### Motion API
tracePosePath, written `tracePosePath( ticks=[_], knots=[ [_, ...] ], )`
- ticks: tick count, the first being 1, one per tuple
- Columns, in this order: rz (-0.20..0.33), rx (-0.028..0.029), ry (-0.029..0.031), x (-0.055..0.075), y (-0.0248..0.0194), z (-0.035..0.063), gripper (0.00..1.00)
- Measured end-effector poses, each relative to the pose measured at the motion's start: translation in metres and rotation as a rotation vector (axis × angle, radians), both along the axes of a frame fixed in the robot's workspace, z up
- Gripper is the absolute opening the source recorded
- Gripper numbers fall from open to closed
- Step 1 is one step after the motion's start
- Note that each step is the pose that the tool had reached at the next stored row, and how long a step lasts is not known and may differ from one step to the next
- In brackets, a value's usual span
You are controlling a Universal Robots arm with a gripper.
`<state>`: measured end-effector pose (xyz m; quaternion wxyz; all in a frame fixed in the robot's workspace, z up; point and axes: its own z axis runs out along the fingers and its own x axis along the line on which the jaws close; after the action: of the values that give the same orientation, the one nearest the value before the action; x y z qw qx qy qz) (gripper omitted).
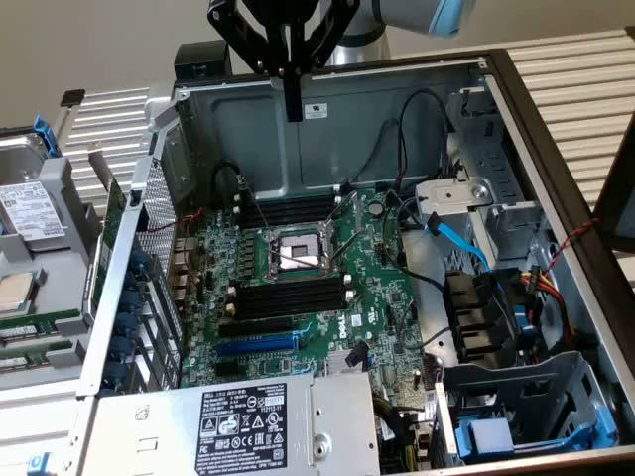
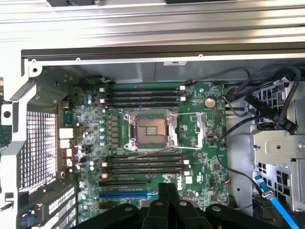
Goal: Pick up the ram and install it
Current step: 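Reach for the ram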
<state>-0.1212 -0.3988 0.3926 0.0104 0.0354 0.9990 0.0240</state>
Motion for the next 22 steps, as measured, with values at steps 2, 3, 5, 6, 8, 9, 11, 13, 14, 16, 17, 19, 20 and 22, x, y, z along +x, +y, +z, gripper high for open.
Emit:
tracePosePath(
  ticks=[2,3,5,6,8,9,11,13,14,16,17,19,20,22],
  knots=[
    [0.000,0.0000,0.0000,0.000,0.0000,0.0000,0.11],
    [0.000,0.0000,0.0000,0.000,0.0000,0.0000,0.11],
    [0.000,0.0000,0.0000,0.000,0.0000,0.0000,0.11],
    [0.000,0.0000,0.0000,0.000,0.0000,0.0000,0.11],
    [0.000,0.0000,0.0000,0.000,0.0000,0.0000,0.11],
    [0.000,0.0000,0.0000,0.000,0.0000,0.0000,0.11],
    [0.000,-0.0001,0.0000,0.000,0.0000,0.0000,0.11],
    [0.000,-0.0003,0.0001,-0.001,-0.0006,0.0001,0.11],
    [0.000,-0.0005,0.0003,-0.002,-0.0009,0.0001,0.11],
    [0.000,-0.0006,0.0003,-0.007,-0.0023,0.0000,0.11],
    [0.000,-0.0007,0.0002,-0.010,-0.0032,0.0000,0.11],
    [0.000,-0.0007,0.0002,-0.015,-0.0054,0.0000,0.11],
    [0.000,-0.0007,0.0002,-0.019,-0.0066,0.0000,0.11],
    [0.000,-0.0008,0.0002,-0.025,-0.0087,0.0000,0.11]
  ],
)
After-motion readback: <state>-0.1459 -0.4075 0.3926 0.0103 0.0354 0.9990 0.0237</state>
